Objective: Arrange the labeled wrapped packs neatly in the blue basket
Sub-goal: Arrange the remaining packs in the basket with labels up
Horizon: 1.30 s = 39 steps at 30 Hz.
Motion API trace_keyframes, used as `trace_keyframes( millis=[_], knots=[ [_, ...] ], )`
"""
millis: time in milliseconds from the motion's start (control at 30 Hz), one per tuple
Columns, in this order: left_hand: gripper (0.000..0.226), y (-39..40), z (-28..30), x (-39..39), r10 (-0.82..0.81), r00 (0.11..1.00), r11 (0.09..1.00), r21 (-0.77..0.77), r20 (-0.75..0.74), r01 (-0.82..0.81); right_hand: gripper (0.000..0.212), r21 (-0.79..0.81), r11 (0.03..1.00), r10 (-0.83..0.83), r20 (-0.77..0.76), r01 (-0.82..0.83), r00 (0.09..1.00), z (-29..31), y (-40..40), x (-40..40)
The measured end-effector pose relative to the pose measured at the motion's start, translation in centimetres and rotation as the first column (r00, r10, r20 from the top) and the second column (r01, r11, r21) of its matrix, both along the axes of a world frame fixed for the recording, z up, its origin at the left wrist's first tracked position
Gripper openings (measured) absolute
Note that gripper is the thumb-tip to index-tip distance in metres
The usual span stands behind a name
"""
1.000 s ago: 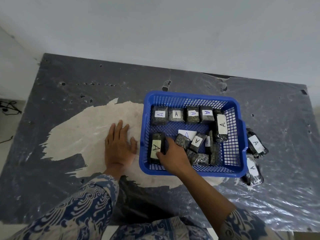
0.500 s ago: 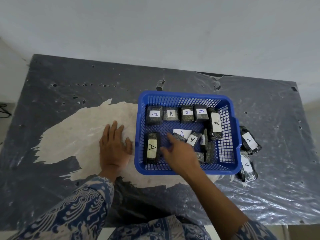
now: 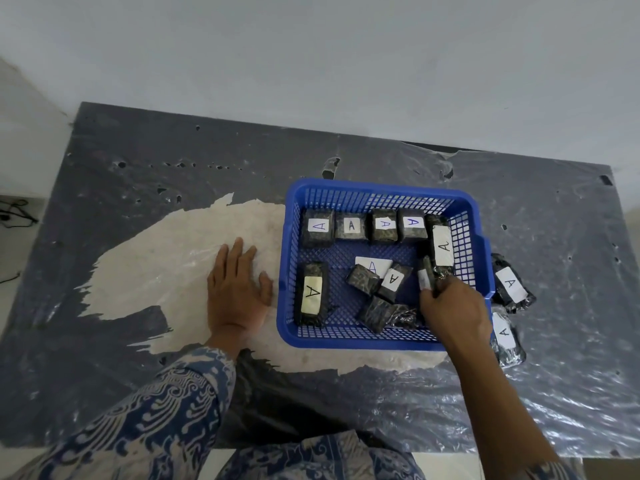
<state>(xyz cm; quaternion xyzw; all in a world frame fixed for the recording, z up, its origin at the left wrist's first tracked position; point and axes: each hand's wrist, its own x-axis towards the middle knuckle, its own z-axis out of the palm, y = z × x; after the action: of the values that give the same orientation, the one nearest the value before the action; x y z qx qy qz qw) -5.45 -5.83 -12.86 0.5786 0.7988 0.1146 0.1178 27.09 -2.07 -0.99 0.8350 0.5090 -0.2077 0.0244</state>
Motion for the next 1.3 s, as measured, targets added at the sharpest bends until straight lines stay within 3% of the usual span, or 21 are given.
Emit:
trace_keyframes(
  millis=[67, 167, 267, 433, 567, 800, 1000, 1100, 1167, 1233, 1300],
  knots=[
    [0.054, 0.1, 0.0, 0.0, -0.006, 1.0, 1.0, 0.005, -0.004, 0.006, 0.015, 0.19, 0.981, 0.047, -0.044, -0.038, 0.998, 1.2, -0.4, 0.3],
    [0.055, -0.1, 0.0, 0.0, -0.002, 1.0, 1.0, 0.002, -0.004, 0.002, 0.009, 0.31, 0.947, 0.187, -0.319, -0.084, 0.929, 2.7, 0.7, -1.1],
    [0.055, -0.1, 0.1, 0.0, -0.002, 1.0, 1.0, -0.003, -0.012, 0.002, 0.02, 0.124, 0.985, 0.174, -0.623, -0.123, 0.762, 2.0, 2.9, -3.8],
    [0.054, 0.1, -0.1, 0.1, 0.003, 1.0, 1.0, 0.002, -0.019, -0.003, 0.024, -0.068, 0.992, 0.019, -0.763, -0.109, 0.647, -0.5, 5.6, -7.6],
    [0.053, 0.0, -0.4, 0.0, 0.003, 1.0, 1.0, 0.014, -0.019, -0.002, 0.023, -0.168, 0.983, -0.081, -0.767, -0.076, 0.637, -1.7, 6.3, -9.0],
    [0.052, -0.1, -0.6, 0.0, 0.011, 1.0, 1.0, 0.002, -0.028, -0.011, 0.015, -0.229, 0.973, -0.157, -0.674, -0.001, 0.722, -2.7, 6.9, -10.5],
    [0.052, -0.2, -0.7, -0.1, 0.008, 0.999, 1.0, -0.005, -0.037, -0.008, 0.027, -0.116, 0.987, 0.023, -0.573, -0.108, 0.819, -2.1, 6.5, -11.6],
    [0.051, -0.2, -0.8, -0.1, 0.006, 0.999, 1.0, -0.009, -0.042, -0.007, 0.039, -0.075, 0.997, -0.064, -0.602, 0.024, 0.796, -1.2, 5.9, -10.0],
    [0.051, -0.1, -0.8, -0.1, 0.005, 0.999, 1.0, -0.011, -0.046, -0.006, 0.028, 0.027, 0.998, -0.037, -0.554, 0.062, 0.832, -0.5, 5.3, -7.6],
    [0.052, -0.1, -0.8, -0.2, 0.007, 0.999, 1.0, -0.01, -0.044, -0.007, 0.021, 0.095, 0.993, 0.097, -0.417, -0.063, 0.904, -0.3, 4.3, -5.5],
    [0.053, -0.2, -0.8, -0.2, 0.003, 0.999, 1.0, -0.01, -0.044, -0.003, 0.03, 0.076, 0.973, 0.232, -0.344, -0.22, 0.91, -0.7, 3.1, -4.8]
  ],
)
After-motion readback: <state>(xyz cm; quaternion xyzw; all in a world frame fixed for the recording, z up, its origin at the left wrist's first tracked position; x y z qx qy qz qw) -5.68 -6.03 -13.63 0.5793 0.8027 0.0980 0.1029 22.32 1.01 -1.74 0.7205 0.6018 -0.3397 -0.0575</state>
